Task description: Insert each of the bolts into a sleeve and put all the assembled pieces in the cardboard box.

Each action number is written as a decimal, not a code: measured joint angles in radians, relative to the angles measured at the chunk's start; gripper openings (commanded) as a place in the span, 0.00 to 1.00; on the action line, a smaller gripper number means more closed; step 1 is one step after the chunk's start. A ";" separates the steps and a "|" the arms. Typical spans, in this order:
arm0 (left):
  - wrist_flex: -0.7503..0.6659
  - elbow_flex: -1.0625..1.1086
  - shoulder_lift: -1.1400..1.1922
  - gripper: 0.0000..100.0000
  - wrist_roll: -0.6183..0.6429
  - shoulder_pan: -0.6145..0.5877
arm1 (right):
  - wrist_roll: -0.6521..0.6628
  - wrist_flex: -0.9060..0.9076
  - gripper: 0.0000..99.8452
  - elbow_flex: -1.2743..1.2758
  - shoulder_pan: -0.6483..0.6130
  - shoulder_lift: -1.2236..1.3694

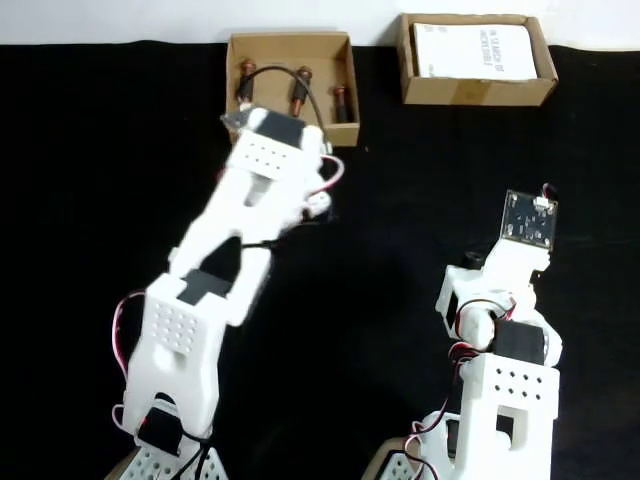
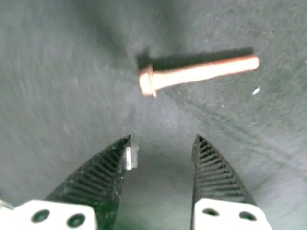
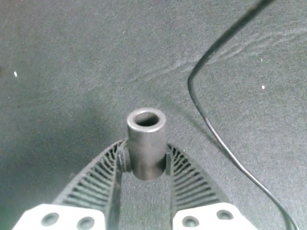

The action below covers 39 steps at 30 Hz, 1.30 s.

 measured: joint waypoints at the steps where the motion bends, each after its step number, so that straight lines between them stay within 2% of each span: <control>1: 0.000 0.002 0.000 0.19 0.029 0.003 | 0.000 0.000 0.01 0.000 0.000 0.000; 7: -0.055 0.009 -0.002 0.19 0.120 -0.012 | 0.000 0.000 0.01 0.000 0.000 0.000; 18: -0.098 -0.005 0.172 0.19 0.127 -0.114 | 0.000 0.000 0.01 0.000 0.000 0.000; 26: -0.107 -0.058 0.221 0.19 0.127 -0.132 | 0.000 0.000 0.01 0.000 0.000 0.000; 33: -0.107 -0.233 0.241 0.19 -0.020 -0.219 | 0.000 0.000 0.01 0.000 0.000 0.000; 39: -0.034 -0.420 0.241 0.19 -0.041 -0.235 | 0.000 0.000 0.01 0.034 0.000 0.000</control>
